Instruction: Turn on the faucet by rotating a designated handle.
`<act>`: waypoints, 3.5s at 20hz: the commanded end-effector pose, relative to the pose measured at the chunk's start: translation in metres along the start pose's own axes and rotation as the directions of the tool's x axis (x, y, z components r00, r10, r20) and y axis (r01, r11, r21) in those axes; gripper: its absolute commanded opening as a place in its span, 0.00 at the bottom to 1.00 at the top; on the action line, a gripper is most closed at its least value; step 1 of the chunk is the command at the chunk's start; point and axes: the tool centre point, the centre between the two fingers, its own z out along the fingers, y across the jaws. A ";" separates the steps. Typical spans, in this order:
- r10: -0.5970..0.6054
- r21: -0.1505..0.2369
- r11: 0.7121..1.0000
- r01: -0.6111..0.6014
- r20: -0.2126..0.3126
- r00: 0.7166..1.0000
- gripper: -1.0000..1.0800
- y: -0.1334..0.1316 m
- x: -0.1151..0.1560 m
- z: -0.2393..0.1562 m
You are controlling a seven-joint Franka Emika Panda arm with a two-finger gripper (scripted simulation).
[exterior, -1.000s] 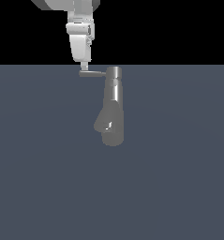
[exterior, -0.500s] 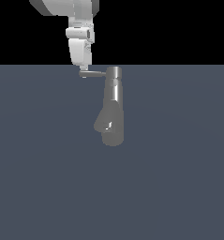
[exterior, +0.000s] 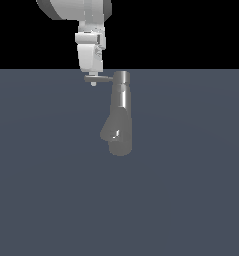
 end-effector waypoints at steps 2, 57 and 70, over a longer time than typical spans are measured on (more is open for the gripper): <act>0.001 -0.001 1.000 -0.001 0.000 1.000 0.00 0.000 0.000 0.000; 0.002 0.000 1.000 -0.002 0.001 1.000 0.00 0.137 0.055 -0.058; 0.000 0.001 1.000 0.000 0.001 1.000 0.00 0.140 0.117 -0.060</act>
